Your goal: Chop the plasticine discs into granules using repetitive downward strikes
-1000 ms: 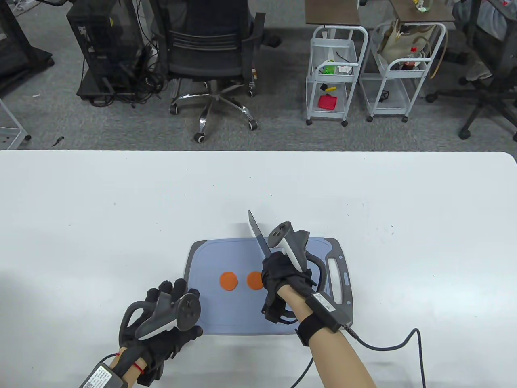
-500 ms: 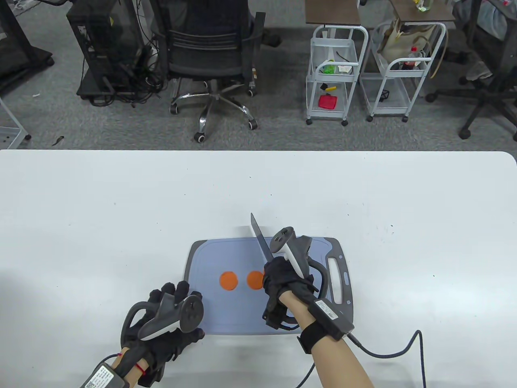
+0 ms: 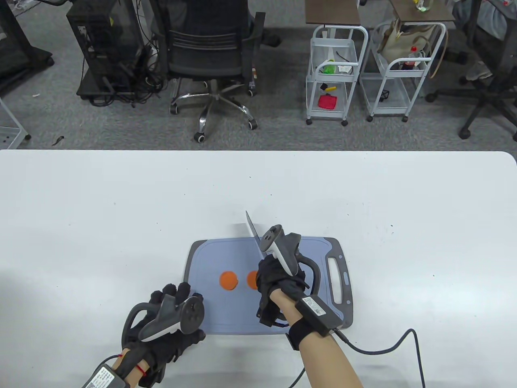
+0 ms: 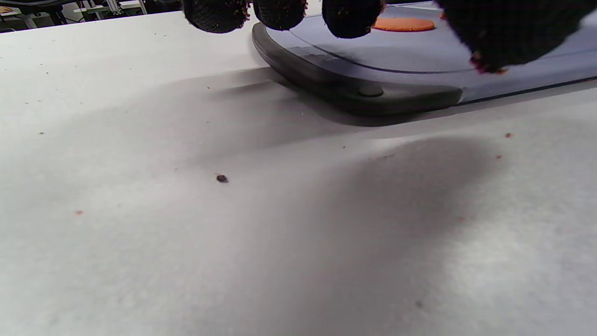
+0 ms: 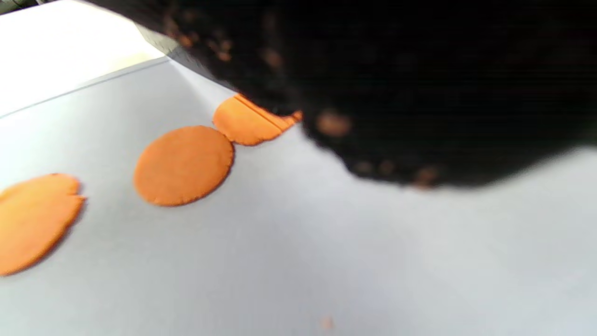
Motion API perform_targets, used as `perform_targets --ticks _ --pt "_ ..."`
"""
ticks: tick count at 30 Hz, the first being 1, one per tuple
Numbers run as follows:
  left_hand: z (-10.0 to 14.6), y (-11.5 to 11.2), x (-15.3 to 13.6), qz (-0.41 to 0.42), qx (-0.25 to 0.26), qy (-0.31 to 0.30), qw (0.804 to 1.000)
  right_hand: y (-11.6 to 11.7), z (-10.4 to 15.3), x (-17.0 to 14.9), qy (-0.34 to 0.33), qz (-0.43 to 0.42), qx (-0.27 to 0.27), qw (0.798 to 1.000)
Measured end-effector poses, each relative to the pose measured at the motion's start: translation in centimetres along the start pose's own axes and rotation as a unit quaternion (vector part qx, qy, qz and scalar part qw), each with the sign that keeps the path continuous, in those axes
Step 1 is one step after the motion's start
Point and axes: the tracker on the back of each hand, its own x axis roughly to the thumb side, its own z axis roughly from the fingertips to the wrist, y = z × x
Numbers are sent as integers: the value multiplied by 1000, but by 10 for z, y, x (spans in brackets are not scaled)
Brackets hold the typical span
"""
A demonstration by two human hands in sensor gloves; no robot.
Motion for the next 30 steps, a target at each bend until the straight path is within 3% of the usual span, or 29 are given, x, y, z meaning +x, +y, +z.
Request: perform_targets --ticks 3,5,10,14,17,18,20,22,26,28,30 --pt "-1 -1 0 0 -2 1 1000 18 0 -12 -15 -15 -29 999" --pt "-1 0 0 1 -5 3 1000 33 -4 -17 -55 -59 -109 991" --pt "-1 0 0 0 -10 3 1000 17 -16 -4 -31 -19 -47 998" --pt "0 0 2 -3 -11 -3 1000 -2 -7 -7 -6 -22 32 999" --pt "0 1 2 -4 -9 -1 1000 12 -1 -18 -11 -38 15 999" --pt "0 2 1 -1 -5 0 1000 26 -4 -21 -18 -51 0 999" --pt "0 4 0 4 3 4 1000 33 -9 -22 -38 -97 -66 992" --pt "0 5 -2 6 11 6 1000 29 -13 -19 -30 -92 -38 995" --pt "2 6 -4 11 13 11 1000 14 -12 -2 -15 -18 -30 999" --pt "2 7 -5 13 18 10 1000 3 -6 -1 0 -18 18 1000" --pt "2 7 -6 12 14 14 1000 3 -1 -6 5 -22 26 999"
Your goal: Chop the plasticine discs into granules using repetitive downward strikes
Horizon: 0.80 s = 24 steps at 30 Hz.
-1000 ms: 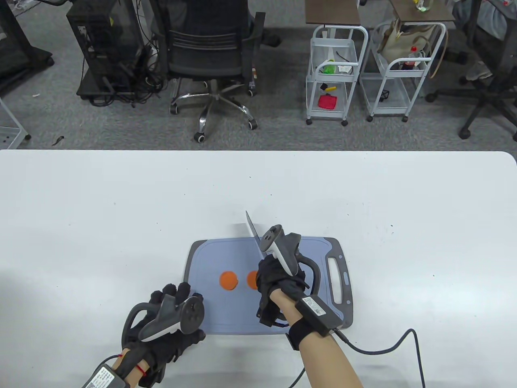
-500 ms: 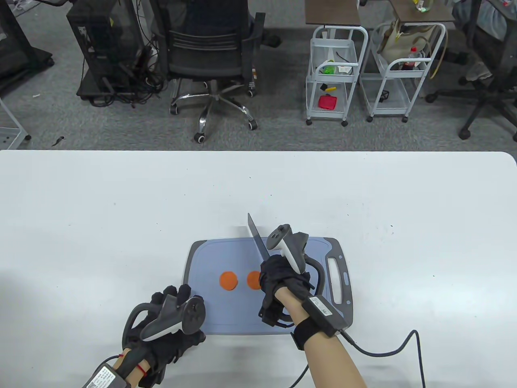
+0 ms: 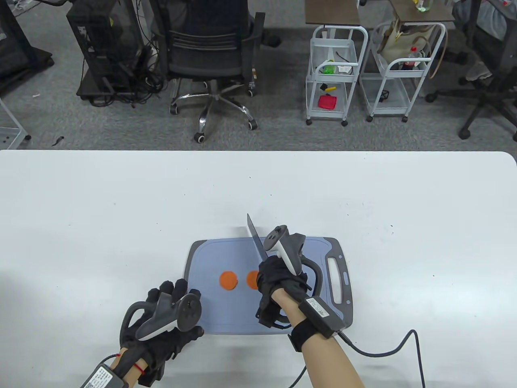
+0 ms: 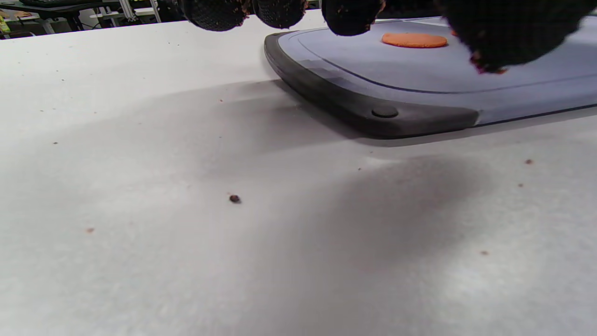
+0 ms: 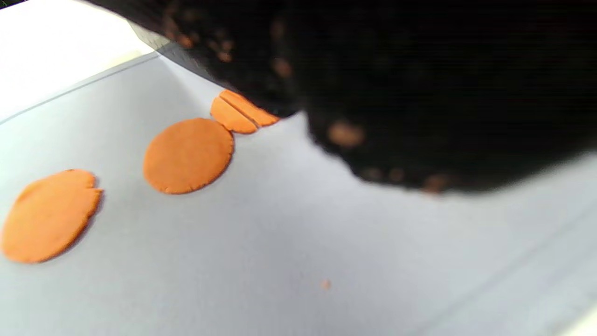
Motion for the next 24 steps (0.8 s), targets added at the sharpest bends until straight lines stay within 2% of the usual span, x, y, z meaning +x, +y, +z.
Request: perform_targets --ticks 3,5,8,12,14,17,18,19,20,24 --pt "0 0 1 -5 0 0 1000 21 0 -6 -7 -27 -25 999" --pt "-1 0 2 -6 -6 -1 1000 35 -1 -3 -34 -57 -118 991" --pt "-2 -1 3 -6 -4 -2 1000 28 -8 12 -22 -20 -106 994" --pt "2 0 2 -3 2 -6 1000 6 -8 15 -3 -6 -26 1000" --pt "2 1 2 -2 2 -5 1000 2 -2 11 1 -2 -7 1000" --pt "0 0 2 -6 -2 -3 1000 17 -3 1 -2 -48 -6 999" --pt "0 -1 3 -9 -6 -4 1000 30 -5 -1 -14 -50 -38 998" --pt "-1 -2 4 -11 -9 -4 1000 33 -5 -1 -30 -65 -88 994" --pt "-1 -2 4 -11 -10 -5 1000 33 -9 1 -29 -69 -92 993" --pt "0 -3 5 -10 -16 -5 1000 13 -16 10 -13 -42 -33 999"
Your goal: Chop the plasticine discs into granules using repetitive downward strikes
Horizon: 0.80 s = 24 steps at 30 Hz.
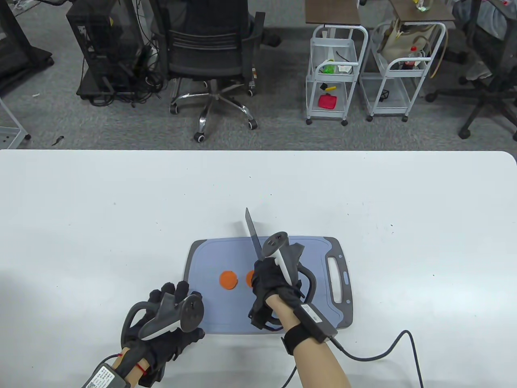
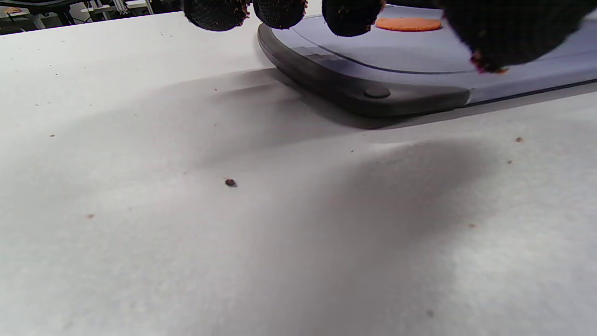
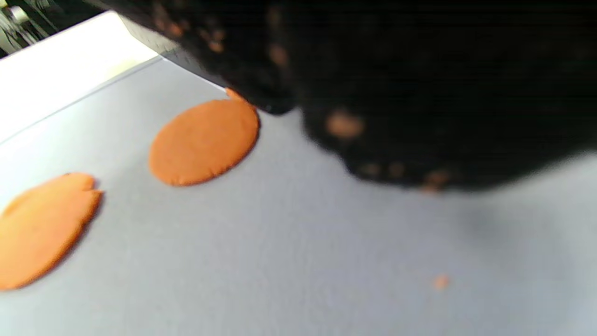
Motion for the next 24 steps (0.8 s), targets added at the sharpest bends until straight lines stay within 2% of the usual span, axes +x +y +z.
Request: perform_targets --ticks 3,6,8,9,10,11,14,18,20,22,23,24 --pt "1 0 0 2 3 -3 1000 -17 8 1 2 52 25 998" --pt "-1 -1 -1 -3 -4 1 1000 -17 10 -11 -3 40 41 998" --pt "-2 -2 0 -4 -8 0 1000 -1 7 -18 -27 57 -8 998" --pt "-2 -2 0 -4 -11 -1 1000 7 6 -21 -57 60 -67 994" --pt "-3 -3 0 -5 -13 0 1000 8 5 -23 -82 18 -96 992" --pt "-3 -3 1 -5 -15 1 1000 7 -2 -21 -52 8 -54 997" --pt "-2 -3 2 -6 -16 -1 1000 -6 -15 -20 -26 -15 32 999" --pt "-2 -4 2 -7 -17 -4 1000 -25 0 -11 -10 71 35 997" --pt "-2 -4 1 -7 -18 -3 1000 -25 4 -14 -14 82 29 996" --pt "-1 -1 0 -2 -13 -1 1000 -4 -3 -27 -40 55 -2 998" --pt "-1 0 0 -1 -10 0 1000 1 -6 -34 -55 12 -37 998" --pt "0 2 -2 2 0 0 1000 3 -12 -35 -52 -35 -36 997"
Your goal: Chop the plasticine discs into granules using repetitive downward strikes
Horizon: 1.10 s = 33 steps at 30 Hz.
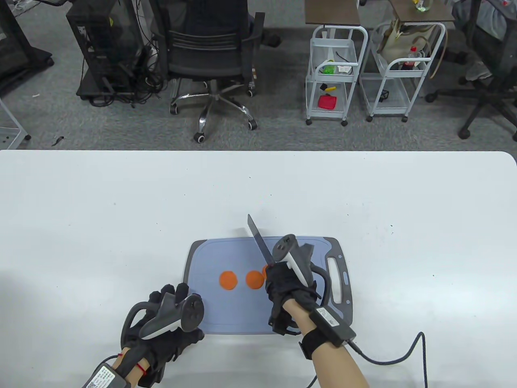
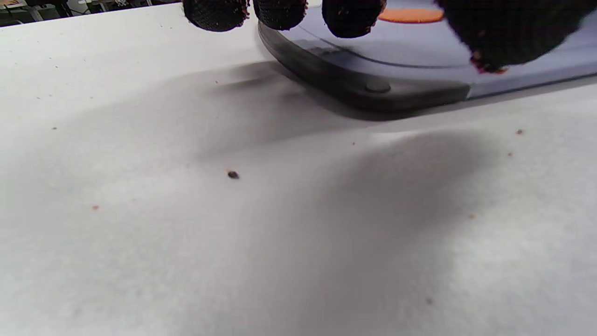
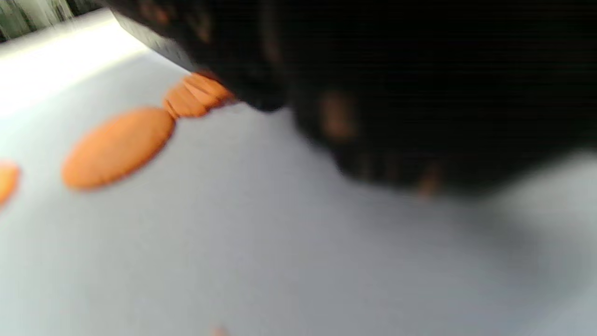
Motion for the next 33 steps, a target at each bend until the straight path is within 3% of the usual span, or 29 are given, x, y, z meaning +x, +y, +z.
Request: perform_targets --ticks 1,7,9,11,12,13,15,18,23,26,30,33 --pt "1 2 -1 4 9 1 1000 -4 -3 -1 20 6 40 999" --pt "10 12 -7 19 71 11 997 -24 10 18 47 78 48 995" --pt "10 13 -7 21 67 10 997 -23 16 15 60 65 62 994" --pt "9 11 -6 19 61 11 998 -12 17 12 55 62 41 996" --pt "8 10 -5 17 58 11 998 0 14 7 44 62 16 997" --pt "6 9 -4 14 52 9 998 4 14 6 27 6 -39 999" --pt "4 7 -3 11 46 7 999 1 2 12 48 6 -2 999" --pt "5 6 -4 10 38 11 999 -11 -1 25 65 55 11 996" --pt "5 7 -6 12 41 9 999 -30 21 28 73 69 60 993" --pt "5 7 -6 10 38 10 999 -25 33 18 45 50 70 995" --pt "5 6 -5 5 36 6 999 -8 46 10 5 57 25 998" --pt "5 6 -4 3 34 4 999 1 48 10 5 35 38 999"
